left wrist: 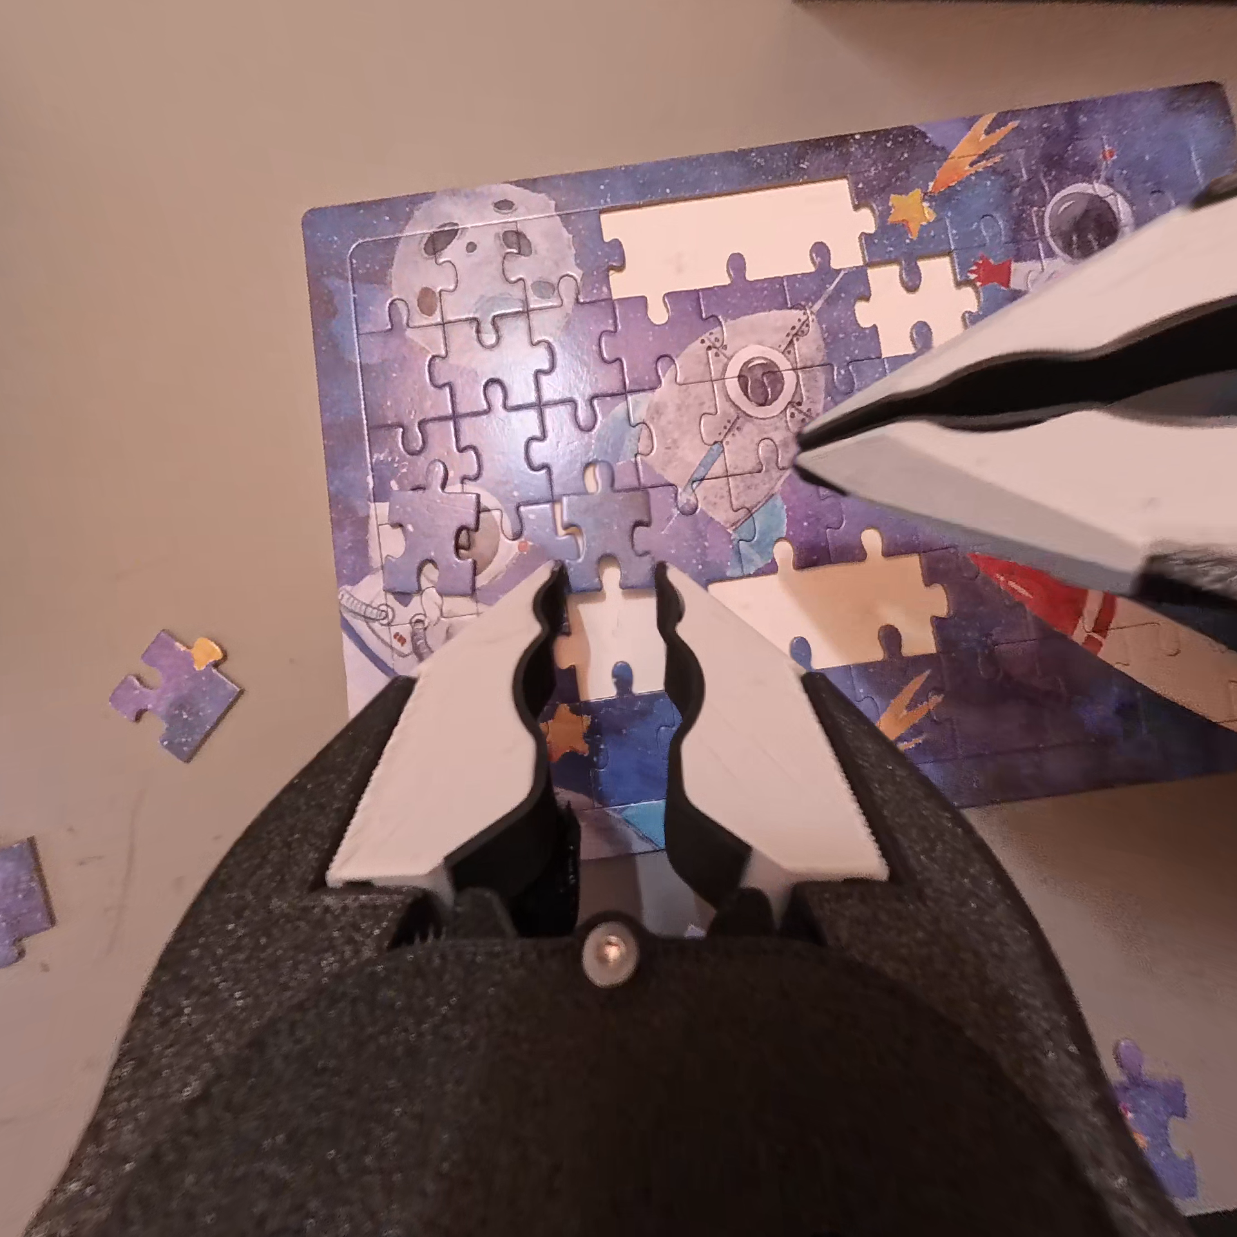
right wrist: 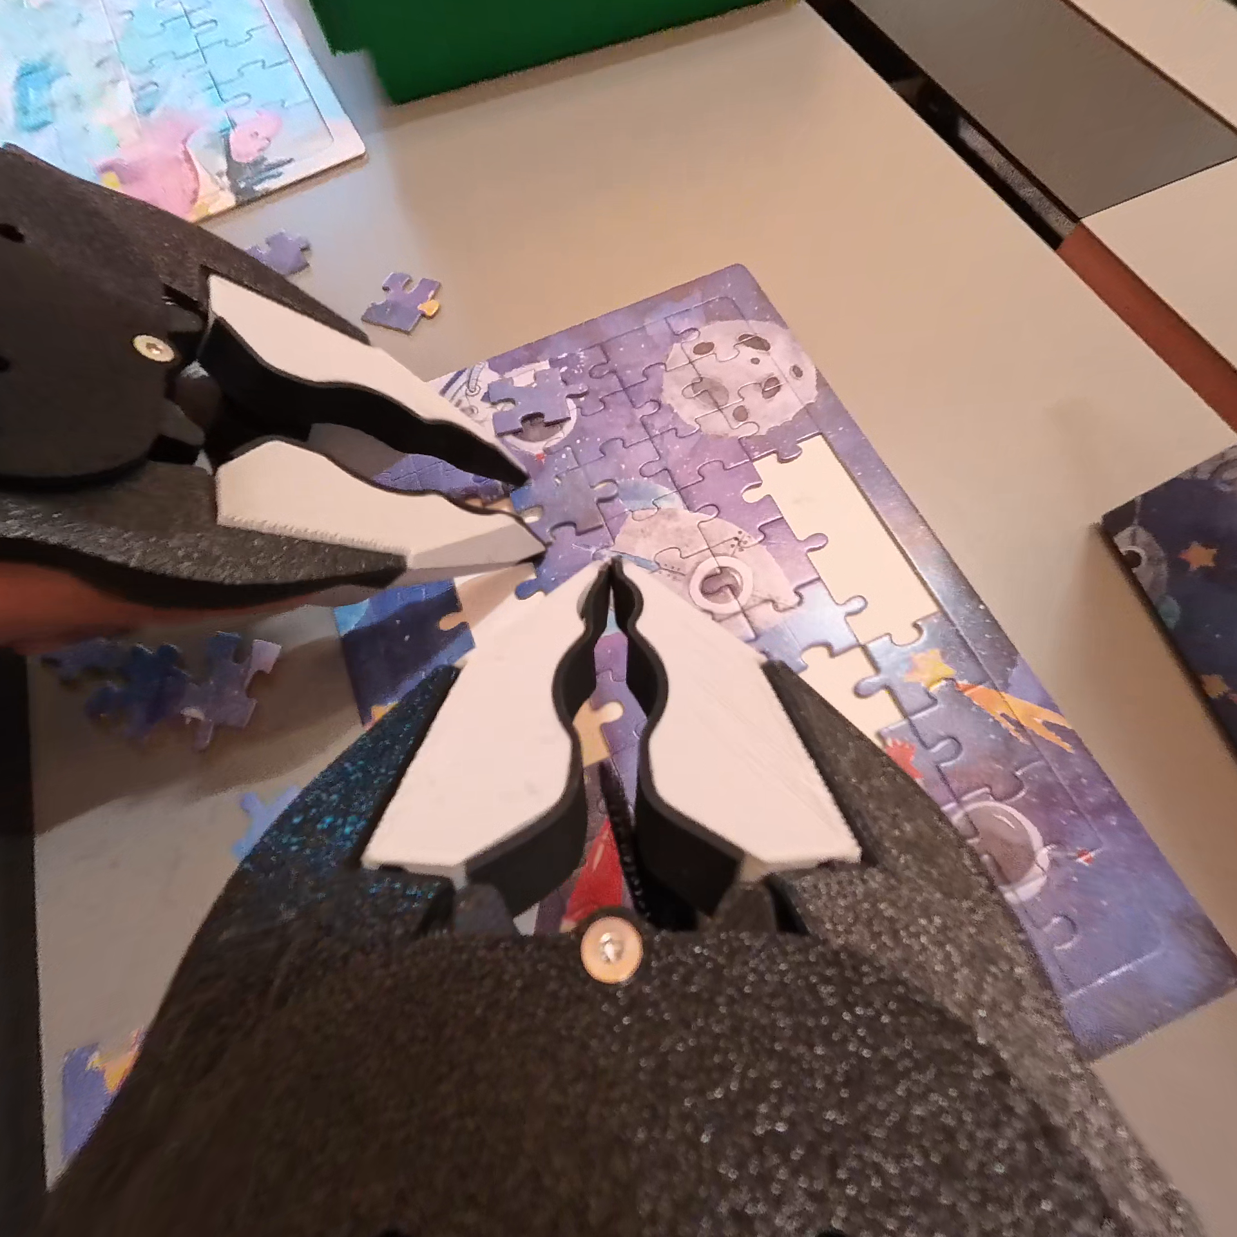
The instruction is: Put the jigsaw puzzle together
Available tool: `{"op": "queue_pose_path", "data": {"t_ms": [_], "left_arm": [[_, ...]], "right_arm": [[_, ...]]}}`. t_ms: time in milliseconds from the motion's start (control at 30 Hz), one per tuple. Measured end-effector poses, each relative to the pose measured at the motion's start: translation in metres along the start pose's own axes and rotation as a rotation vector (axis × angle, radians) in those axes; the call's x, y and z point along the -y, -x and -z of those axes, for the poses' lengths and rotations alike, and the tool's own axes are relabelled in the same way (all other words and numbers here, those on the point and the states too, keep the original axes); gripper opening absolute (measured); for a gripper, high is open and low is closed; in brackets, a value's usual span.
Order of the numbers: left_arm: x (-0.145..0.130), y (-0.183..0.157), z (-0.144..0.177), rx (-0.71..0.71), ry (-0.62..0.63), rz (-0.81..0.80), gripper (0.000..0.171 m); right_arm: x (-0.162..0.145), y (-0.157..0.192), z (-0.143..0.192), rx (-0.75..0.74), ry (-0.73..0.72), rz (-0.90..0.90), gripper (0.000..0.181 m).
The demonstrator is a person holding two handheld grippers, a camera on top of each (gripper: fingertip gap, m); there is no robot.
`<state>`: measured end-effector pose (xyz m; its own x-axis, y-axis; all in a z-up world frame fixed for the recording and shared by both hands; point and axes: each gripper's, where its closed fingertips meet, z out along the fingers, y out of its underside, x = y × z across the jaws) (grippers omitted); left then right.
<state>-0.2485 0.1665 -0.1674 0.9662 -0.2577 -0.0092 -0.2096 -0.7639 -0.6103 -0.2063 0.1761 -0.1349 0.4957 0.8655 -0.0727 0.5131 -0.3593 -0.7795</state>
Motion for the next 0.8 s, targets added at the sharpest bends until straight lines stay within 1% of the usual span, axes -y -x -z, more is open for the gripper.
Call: {"op": "queue_pose_path", "data": {"t_ms": [167, 367, 633, 800], "left_arm": [[-0.001, 0.0, 0.001, 0.003, -0.005, 0.006, 0.027], [0.0, 0.0, 0.003, -0.009, -0.017, 0.012, 0.027], [-0.005, 0.001, 0.004, -0.031, -0.018, 0.021, 0.026], [-0.005, -0.001, 0.003, -0.046, -0.017, 0.012, 0.024]], "right_arm": [[-0.004, 0.002, -0.021, -0.025, 0.031, -0.002, 0.0], [-0.003, 0.004, -0.044, 0.002, 0.063, 0.007, 0.0], [0.0, 0.008, -0.054, 0.0, 0.078, 0.064, 0.0], [-0.001, 0.006, -0.052, -0.021, 0.095, 0.089, 0.0]]}}
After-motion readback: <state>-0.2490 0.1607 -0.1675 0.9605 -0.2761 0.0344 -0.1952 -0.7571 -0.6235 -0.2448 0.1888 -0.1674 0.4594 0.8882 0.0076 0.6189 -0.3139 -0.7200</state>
